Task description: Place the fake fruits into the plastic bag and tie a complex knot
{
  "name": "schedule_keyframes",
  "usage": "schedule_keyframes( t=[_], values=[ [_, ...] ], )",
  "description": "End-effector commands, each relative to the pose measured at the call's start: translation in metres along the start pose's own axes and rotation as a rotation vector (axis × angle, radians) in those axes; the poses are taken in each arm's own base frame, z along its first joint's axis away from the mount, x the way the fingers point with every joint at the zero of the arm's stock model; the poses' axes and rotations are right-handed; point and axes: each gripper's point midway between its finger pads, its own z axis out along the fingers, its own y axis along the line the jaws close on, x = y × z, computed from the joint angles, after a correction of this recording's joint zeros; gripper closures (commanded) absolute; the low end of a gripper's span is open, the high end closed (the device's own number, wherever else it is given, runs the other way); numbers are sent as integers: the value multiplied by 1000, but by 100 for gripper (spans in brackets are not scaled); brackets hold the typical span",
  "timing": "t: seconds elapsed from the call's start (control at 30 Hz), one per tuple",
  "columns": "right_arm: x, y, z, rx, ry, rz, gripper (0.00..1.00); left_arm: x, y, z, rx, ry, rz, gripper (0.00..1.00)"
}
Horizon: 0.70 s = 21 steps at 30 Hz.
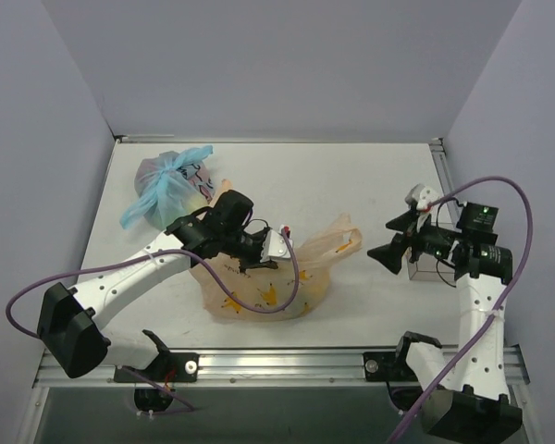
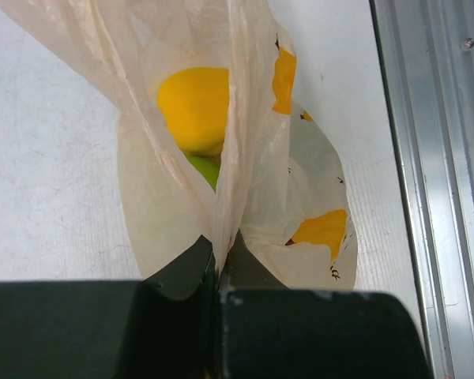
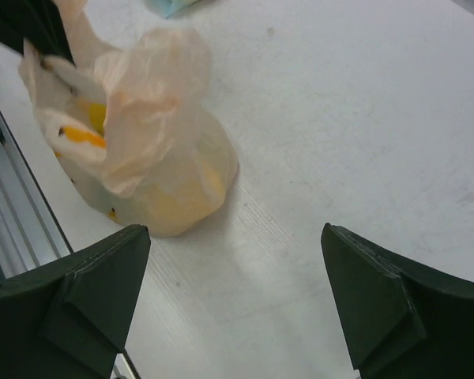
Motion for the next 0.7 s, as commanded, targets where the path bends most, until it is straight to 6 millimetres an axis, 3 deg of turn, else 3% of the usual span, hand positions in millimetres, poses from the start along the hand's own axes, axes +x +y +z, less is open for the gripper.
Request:
schedule_keyframes(
  t=[0.0,0.1,0.3,0.37,0.4,0.43,0.53,0.67],
  values=[
    [16,16,6,-93,-76,-407,5,-22,-4,-3,41,-100,53,100],
    [30,17,14,-131,-96,-486,4,-23,-6,-1,58,-108,55,100],
    [32,49,41,-345,-146,-521,0,-24,-10,1,86,-122,66,100],
    [34,56,49,-382,-133,-467,0,-24,-13,2,98,-128,72,100],
    [24,52,57,-376,-160,-510,0,-24,-14,2,104,-131,83,100],
    [33,59,64,-395,-137,-380,0,-23,-15,2,108,-130,83,100],
    [15,54,82,-368,-192,-408,0,-22,-17,3,122,-131,85,100],
    [0,82,90,-464,-192,-357,0,-21,-17,5,124,-127,82,100]
  ],
)
